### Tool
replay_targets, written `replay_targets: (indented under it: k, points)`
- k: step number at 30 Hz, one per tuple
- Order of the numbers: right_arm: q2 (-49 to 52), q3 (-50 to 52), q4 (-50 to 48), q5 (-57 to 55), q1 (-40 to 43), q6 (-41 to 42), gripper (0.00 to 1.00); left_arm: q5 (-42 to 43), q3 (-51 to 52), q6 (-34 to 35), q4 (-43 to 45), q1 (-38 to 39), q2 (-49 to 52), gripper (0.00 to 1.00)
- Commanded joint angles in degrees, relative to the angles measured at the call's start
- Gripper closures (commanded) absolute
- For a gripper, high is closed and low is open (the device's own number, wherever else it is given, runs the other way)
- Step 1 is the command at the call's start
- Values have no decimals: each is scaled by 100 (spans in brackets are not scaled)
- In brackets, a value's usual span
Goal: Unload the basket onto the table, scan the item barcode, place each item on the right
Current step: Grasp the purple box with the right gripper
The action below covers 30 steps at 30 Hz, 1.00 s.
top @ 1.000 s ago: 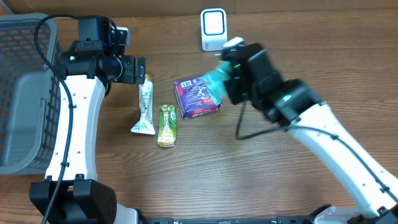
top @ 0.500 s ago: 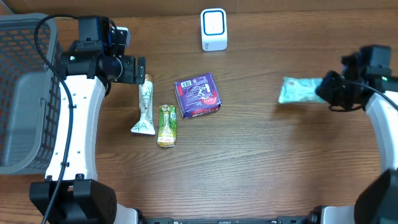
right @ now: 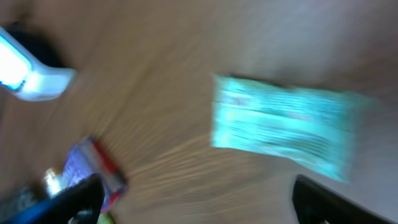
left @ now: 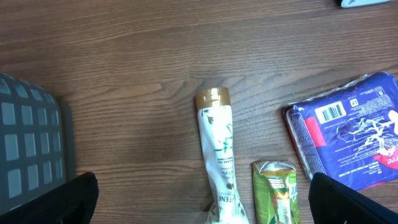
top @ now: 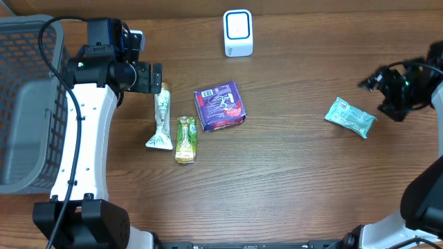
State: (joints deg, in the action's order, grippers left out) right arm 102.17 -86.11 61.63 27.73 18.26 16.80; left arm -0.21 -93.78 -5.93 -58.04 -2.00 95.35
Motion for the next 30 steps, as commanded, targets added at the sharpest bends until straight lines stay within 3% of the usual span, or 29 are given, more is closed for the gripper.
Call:
replay_targets:
  k: [1, 4, 7, 8, 10, 18, 23, 27, 28, 30]
  points:
    - [-24, 52, -426, 881, -944, 116, 0, 4, -42, 103, -2, -22, -127, 0]
    - [157, 232, -1576, 428, -2612, 737, 11, 4, -42, 103, -2, -22, -129, 0]
    - [459, 258, -2286, -927, -3980, 1947, 10, 4, -42, 103, -2, -22, -129, 0]
    - [540, 258, -2380, -1001, -4157, 2079, 10, 4, -42, 103, -2, -22, -129, 0]
    - [782, 258, -2472, -1047, -4415, 2247, 0, 4, -42, 103, -2, -22, -129, 0]
    - [1781, 258, -2638, -188, -4321, 1403, 2, 4, -42, 103, -2, -22, -129, 1]
    - [2238, 258, -2986, 776, -4328, 1506, 27, 4, -42, 103, -2, -22, -127, 0]
    - [2284, 258, -3080, 732, -4325, 1749, 76, 4, -42, 103, 0, -22, -129, 1]
    - [2284, 258, -3077, 734, -4319, 1749, 84, 4, -42, 103, -2, -22, -129, 0]
    - [2280, 258, -3069, 807, -4286, 1746, 89, 4, -42, 103, -2, -22, -129, 0]
